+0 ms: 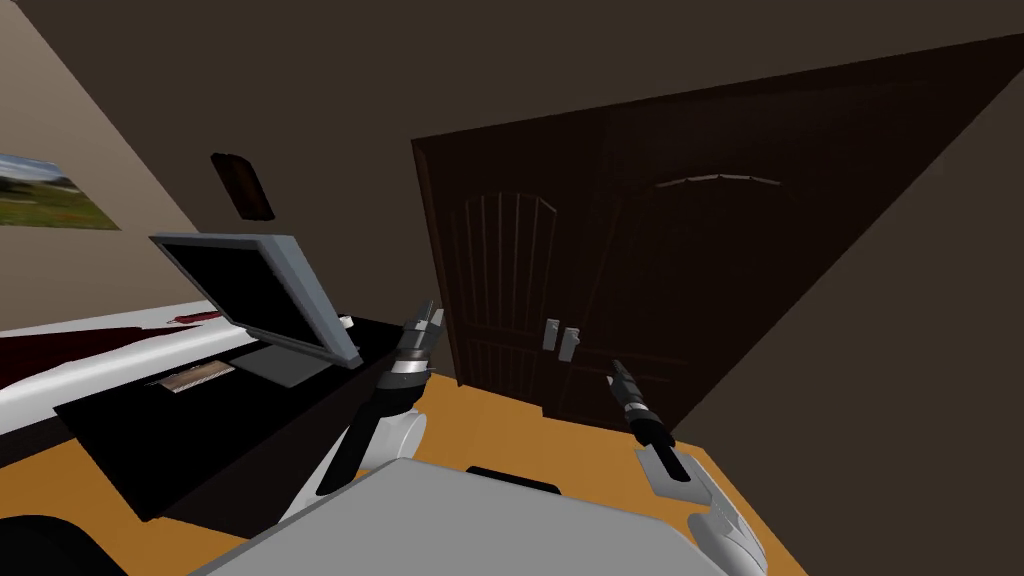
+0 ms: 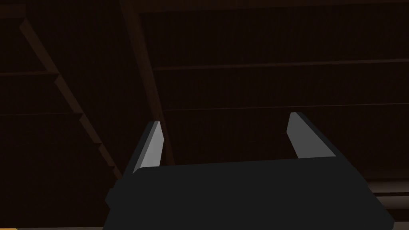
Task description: Pull the door open
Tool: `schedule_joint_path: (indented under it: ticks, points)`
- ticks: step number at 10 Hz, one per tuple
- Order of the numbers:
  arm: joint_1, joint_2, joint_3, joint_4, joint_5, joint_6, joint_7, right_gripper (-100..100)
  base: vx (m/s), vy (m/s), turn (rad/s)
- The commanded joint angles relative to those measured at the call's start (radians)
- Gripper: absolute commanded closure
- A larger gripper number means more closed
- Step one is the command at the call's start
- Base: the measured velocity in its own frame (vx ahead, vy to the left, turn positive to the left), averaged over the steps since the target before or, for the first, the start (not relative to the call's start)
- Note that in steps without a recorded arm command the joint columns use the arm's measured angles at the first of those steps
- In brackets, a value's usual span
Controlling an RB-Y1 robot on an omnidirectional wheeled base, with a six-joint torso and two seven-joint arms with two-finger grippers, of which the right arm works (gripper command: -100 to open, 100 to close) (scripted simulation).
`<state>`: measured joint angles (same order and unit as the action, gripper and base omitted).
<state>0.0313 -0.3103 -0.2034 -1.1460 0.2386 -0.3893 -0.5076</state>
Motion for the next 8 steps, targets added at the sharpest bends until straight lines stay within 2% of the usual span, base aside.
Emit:
schedule_joint_path:
  ticks: [1, 3, 6, 7, 8]
  points:
    - [-0.002, 0.005, -0.009, 0.005, -0.001, 0.001, 0.011, -100, 0.157, -0.097, 0.029]
    - [-0.014, 0.013, -0.006, 0.008, -0.001, -0.002, 0.016, -100, 0.201, 0.007, 0.059]
    - [-0.042, 0.032, 0.016, 0.000, 0.002, -0.009, 0.020, -100, 0.215, 0.116, 0.128]
    - [-0.037, 0.031, 0.011, 0.000, 0.002, -0.006, 0.022, -100, 0.092, 0.040, 0.029]
    - [-0.037, 0.031, 0.011, 0.000, 0.002, -0.006, 0.022, 100, -0.010, 0.001, -0.025]
